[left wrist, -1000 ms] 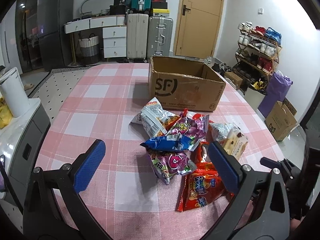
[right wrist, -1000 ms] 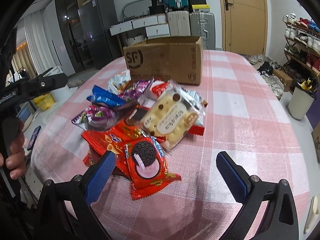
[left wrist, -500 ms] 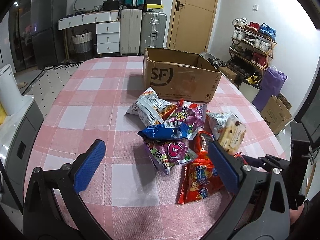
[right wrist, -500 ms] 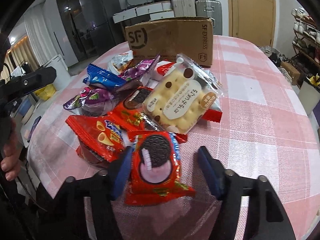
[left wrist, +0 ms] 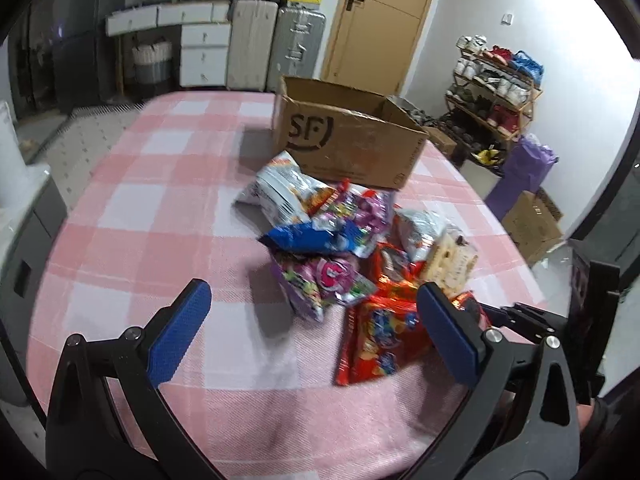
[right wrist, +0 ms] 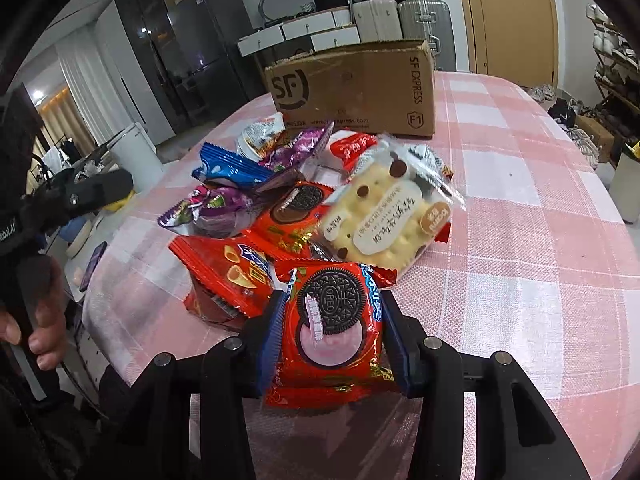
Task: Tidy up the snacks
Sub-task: 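Grasp the red Oreo packet with the right gripper while the left gripper approaches the red chip bag, then grasp the red chip bag with the left gripper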
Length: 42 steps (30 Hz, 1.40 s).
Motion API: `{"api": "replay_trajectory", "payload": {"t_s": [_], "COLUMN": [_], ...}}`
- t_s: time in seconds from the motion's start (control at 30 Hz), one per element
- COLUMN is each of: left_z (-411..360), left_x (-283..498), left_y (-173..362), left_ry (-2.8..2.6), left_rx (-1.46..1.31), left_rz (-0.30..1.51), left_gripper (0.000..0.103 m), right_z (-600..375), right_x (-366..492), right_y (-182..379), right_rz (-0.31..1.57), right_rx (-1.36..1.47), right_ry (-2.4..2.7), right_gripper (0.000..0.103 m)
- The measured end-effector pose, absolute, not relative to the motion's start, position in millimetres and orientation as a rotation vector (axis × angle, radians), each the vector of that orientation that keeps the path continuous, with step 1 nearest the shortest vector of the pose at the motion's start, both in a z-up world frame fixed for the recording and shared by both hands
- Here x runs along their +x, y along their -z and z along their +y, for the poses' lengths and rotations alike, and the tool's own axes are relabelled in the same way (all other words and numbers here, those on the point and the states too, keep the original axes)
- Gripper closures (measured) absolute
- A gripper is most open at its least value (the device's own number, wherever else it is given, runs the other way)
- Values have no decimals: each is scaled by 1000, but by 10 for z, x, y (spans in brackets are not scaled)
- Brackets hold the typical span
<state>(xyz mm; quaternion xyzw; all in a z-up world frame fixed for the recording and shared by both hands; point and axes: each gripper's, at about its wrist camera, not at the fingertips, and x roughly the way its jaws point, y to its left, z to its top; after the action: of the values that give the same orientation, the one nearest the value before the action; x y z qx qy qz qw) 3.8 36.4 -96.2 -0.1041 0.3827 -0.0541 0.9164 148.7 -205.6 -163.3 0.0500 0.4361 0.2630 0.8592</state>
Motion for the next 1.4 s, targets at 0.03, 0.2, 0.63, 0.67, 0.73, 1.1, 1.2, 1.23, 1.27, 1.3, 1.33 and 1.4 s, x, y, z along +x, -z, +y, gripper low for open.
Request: {"api": "replay_trajectory", "payload": {"t_s": [0.03, 0.2, 0.63, 0.67, 0.73, 1.1, 1.2, 1.23, 1.27, 1.3, 1.33, 1.4], "left_z": [351, 251, -167, -203, -245, -418, -436, -442, -445, -443, -444, -483], "left_x": [28, -1, 131, 155, 182, 391, 438, 455, 471, 485, 483, 485], "left_y": [973, 1030, 1258, 1282, 1328, 1558, 1626, 1644, 1663, 1678, 1679, 1663], "left_ry": [120, 166, 267, 275, 279, 258, 252, 245, 253, 270, 285, 294], "left_rx": [-218, -213, -219, -223, -227, -217, -221, -214, -218, -227, -231, -205], "left_rz": [793, 817, 925, 935, 948, 1004, 1024, 1026, 1028, 1029, 1022, 1009], "left_gripper": [1, 1, 1, 1, 1, 15, 37, 40, 44, 49, 52, 55], "right_z": [-2063, -2126, -2354, -2376, -2421, -2522, -2539, -2547, -2558, -2568, -2566, -2571], "right_x": [1481, 1436, 1332, 1328, 1321, 1288, 1294, 1299, 1302, 1302, 1309, 1310], "right_y": [1623, 1584, 1455, 1455, 1470, 1567, 1588, 1595, 1600, 1603, 1605, 1606], "right_rz": [912, 893, 825, 823, 821, 821, 824, 826, 827, 827, 827, 825], "right_rx": [110, 132, 185, 190, 196, 201, 207, 211, 215, 218, 220, 220], "right_ry": [-554, -555, -527, -524, -516, -510, -508, -507, -506, -504, -504, -503], "right_gripper": [57, 57, 57, 57, 57, 57, 57, 57, 57, 57, 57, 57]}}
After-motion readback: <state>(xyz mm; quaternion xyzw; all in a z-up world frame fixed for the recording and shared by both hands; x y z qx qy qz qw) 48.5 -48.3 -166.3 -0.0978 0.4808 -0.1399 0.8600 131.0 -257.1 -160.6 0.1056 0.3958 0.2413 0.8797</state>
